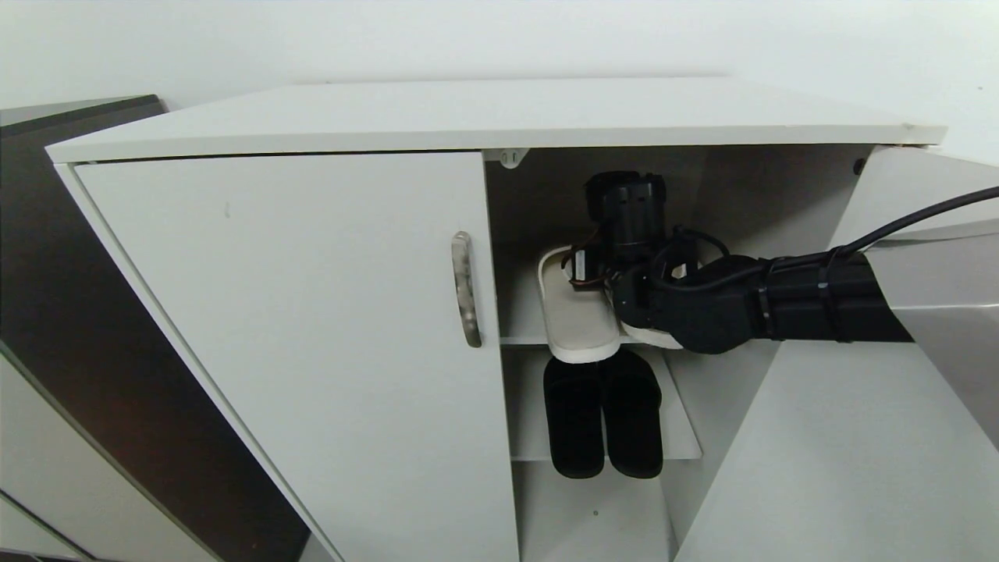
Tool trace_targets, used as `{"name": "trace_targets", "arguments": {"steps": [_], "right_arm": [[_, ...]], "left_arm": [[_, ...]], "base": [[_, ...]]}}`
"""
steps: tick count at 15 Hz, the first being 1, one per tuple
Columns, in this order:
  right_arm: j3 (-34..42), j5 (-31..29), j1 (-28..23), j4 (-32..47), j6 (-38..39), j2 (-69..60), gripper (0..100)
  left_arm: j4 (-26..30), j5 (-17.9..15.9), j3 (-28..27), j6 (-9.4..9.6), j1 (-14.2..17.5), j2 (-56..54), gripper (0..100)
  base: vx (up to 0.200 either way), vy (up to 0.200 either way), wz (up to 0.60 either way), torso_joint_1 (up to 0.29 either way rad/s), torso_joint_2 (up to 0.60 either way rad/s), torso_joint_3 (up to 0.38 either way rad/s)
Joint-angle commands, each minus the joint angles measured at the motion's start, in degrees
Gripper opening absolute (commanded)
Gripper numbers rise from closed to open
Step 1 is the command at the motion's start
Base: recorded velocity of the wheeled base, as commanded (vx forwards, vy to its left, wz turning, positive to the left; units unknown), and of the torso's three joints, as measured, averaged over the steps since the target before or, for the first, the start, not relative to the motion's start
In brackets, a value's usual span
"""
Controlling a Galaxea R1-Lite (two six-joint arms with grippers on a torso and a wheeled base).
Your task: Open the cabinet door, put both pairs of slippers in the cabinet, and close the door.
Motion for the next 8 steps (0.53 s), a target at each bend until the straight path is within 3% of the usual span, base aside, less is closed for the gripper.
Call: {"name": "trace_targets", "arguments": {"steps": [1, 8], "right_arm": [[0.3, 0.0, 0.4, 0.0, 0.0, -0.4, 100], [15.7, -4.1, 6.2, -1.6, 0.9, -12.8, 100]], "left_arm": [[0.0, 0.0, 0.0, -0.03, 0.0, 0.0, 0], [0.0, 0.0, 0.0, -0.03, -0.1, 0.0, 0]], "base": [[0.0, 0.0, 0.0, 0.0, 0.0, 0.0], [0.0, 0.0, 0.0, 0.0, 0.0, 0.0]]}}
